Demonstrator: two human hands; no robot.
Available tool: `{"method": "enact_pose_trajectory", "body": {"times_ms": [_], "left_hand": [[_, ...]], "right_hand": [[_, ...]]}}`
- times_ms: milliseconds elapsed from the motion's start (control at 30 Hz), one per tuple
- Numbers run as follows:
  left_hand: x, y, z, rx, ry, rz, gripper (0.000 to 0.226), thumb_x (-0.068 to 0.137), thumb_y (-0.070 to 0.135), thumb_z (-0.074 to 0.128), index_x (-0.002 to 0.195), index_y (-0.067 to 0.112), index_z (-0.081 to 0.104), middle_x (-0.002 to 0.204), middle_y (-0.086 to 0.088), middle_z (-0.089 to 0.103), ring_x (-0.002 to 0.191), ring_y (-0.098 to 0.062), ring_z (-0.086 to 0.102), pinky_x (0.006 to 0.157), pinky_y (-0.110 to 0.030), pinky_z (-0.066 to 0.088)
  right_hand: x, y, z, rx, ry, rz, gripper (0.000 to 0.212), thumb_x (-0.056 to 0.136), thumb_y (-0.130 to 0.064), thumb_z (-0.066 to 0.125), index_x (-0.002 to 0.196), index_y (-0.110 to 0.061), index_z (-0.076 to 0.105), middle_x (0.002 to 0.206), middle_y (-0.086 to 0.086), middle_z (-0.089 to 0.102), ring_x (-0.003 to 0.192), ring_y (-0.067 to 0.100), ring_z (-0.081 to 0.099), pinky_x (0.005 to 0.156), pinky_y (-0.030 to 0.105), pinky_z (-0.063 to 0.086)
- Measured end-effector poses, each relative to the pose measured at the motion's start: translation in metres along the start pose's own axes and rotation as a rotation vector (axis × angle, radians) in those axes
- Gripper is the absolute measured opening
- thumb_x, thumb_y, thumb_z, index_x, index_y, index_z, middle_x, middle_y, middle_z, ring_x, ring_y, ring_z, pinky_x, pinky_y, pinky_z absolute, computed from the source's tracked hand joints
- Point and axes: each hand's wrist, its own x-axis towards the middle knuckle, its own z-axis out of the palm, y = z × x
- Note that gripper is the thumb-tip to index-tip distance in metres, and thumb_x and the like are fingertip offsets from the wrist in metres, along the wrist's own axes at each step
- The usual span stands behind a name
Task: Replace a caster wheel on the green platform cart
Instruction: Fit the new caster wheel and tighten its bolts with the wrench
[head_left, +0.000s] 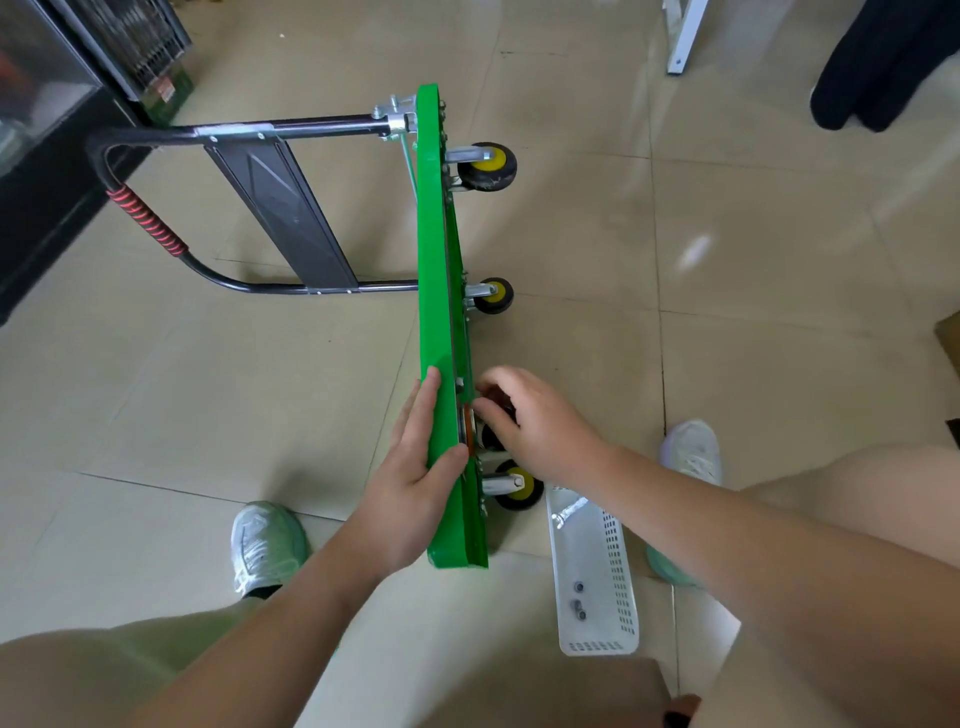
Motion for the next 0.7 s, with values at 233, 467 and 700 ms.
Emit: {"method": "enact_pose_trajectory", "body": {"times_ms": [233,467,700], "left_hand": [[-0.019,-0.012,0.008,0.006,-0.001,0.022,0.080,0.092,0.048,0.047,0.158,0.055,0.002,0.170,0.023,0.007,0.153,0.012,0.003,0.130,-0.037,0.010],[-0.014,-0.019,0.015,-0.064,0.016,0.076,0.077,0.093,0.040,0.052,0.156,0.053,0.010,0.169,0.018,0.016,0.155,0.001,0.015,0.130,-0.046,0.017],[-0.015,-0.027,0.023,-0.295,0.017,0.108,0.082,0.092,0.026,0.053,0.163,0.034,0.011,0.167,0.004,0.030,0.151,-0.026,0.036,0.118,-0.062,0.035]], "right_hand": [[-0.092,0.035,-0.002,-0.098,0.115,0.223,0.020,0.099,-0.033,0.057,0.117,-0.027,0.059,0.110,-0.014,0.053,0.100,0.009,0.054,0.088,0.027,0.045],[-0.162,0.137,0.060,-0.062,-0.221,0.588,0.013,0.090,-0.020,0.071,0.104,-0.020,0.071,0.089,-0.011,0.064,0.079,0.010,0.059,0.077,0.025,0.048],[-0.182,0.214,0.133,-0.054,-0.253,0.811,0.010,0.090,-0.014,0.065,0.089,-0.021,0.060,0.087,-0.003,0.062,0.083,0.018,0.056,0.059,0.015,0.035]]}}
